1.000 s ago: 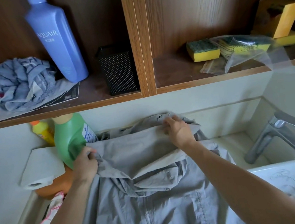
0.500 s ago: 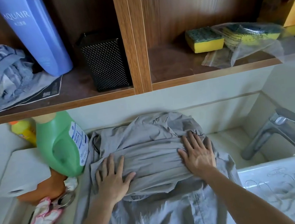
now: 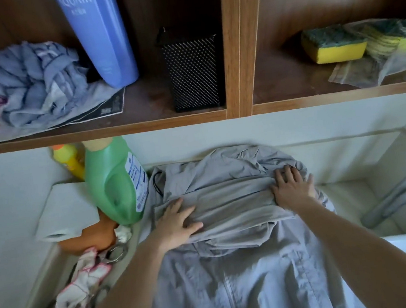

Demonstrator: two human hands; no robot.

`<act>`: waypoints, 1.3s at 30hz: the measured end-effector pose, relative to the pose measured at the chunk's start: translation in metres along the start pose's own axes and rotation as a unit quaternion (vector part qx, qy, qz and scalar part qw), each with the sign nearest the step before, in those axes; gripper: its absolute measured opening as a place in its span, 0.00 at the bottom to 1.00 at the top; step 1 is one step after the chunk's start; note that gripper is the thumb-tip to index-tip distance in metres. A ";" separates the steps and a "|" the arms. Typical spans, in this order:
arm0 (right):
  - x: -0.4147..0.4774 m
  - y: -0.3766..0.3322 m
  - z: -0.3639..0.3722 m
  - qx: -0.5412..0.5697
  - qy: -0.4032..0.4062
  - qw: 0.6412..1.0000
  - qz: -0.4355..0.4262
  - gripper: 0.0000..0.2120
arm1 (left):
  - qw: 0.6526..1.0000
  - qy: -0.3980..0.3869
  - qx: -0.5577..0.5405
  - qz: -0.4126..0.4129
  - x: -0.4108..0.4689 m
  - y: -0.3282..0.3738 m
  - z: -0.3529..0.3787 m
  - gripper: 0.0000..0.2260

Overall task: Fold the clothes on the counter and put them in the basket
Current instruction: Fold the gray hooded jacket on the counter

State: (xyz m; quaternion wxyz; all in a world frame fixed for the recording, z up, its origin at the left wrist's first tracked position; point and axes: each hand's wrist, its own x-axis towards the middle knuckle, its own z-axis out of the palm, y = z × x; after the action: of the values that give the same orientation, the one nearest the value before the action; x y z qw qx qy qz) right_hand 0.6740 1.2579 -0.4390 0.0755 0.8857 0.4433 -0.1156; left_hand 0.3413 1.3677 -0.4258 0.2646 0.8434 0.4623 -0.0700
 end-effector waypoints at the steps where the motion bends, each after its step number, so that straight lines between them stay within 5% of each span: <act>1: -0.006 -0.013 -0.008 -0.015 0.010 1.000 -0.007 0.29 | 0.998 0.056 -0.040 0.012 -0.007 -0.002 -0.001 0.27; 5: -0.068 -0.076 -0.017 0.086 0.126 0.965 -0.212 0.29 | 0.959 0.271 -0.085 0.008 -0.050 -0.015 0.014 0.26; 7: -0.105 -0.099 0.004 0.076 0.097 0.950 -0.287 0.34 | 0.947 0.311 -0.070 -0.035 -0.069 -0.032 0.029 0.31; 13: -0.113 -0.077 0.043 -0.012 0.023 0.979 -0.203 0.44 | 0.956 0.183 -0.013 -0.231 -0.128 -0.051 0.050 0.33; 16: -0.113 -0.082 0.014 -0.071 -0.002 0.983 -0.168 0.30 | 0.954 0.149 -0.004 -0.258 -0.144 -0.056 0.048 0.23; 21: -0.160 -0.107 0.013 -0.003 0.032 0.963 -0.266 0.29 | 0.959 0.204 -0.049 -0.192 -0.168 -0.061 0.028 0.14; 24: -0.172 -0.097 0.036 -0.030 -0.024 0.970 -0.239 0.43 | 0.956 0.211 -0.109 -0.173 -0.182 -0.067 0.010 0.12; 27: -0.164 -0.087 0.036 -0.061 -0.054 0.975 -0.205 0.30 | 0.953 0.223 -0.088 -0.186 -0.194 -0.074 -0.012 0.14; 33: -0.164 -0.099 0.011 -0.030 -0.064 0.981 -0.181 0.28 | 0.942 0.266 -0.132 -0.157 -0.218 -0.065 -0.056 0.07; 37: -0.187 -0.123 -0.010 0.117 0.042 0.982 -0.141 0.20 | 0.928 0.316 -0.172 -0.097 -0.224 -0.043 -0.092 0.07; 39: -0.194 -0.135 -0.019 0.242 0.153 0.950 -0.125 0.22 | 0.928 0.334 -0.153 -0.058 -0.224 -0.036 -0.111 0.06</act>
State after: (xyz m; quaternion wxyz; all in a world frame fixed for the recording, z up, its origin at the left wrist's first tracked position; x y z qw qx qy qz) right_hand 0.4559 1.1941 -0.3719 -0.2249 0.8220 0.5151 -0.0914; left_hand 0.1717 1.2741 -0.2637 0.2159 0.7392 0.5772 0.2718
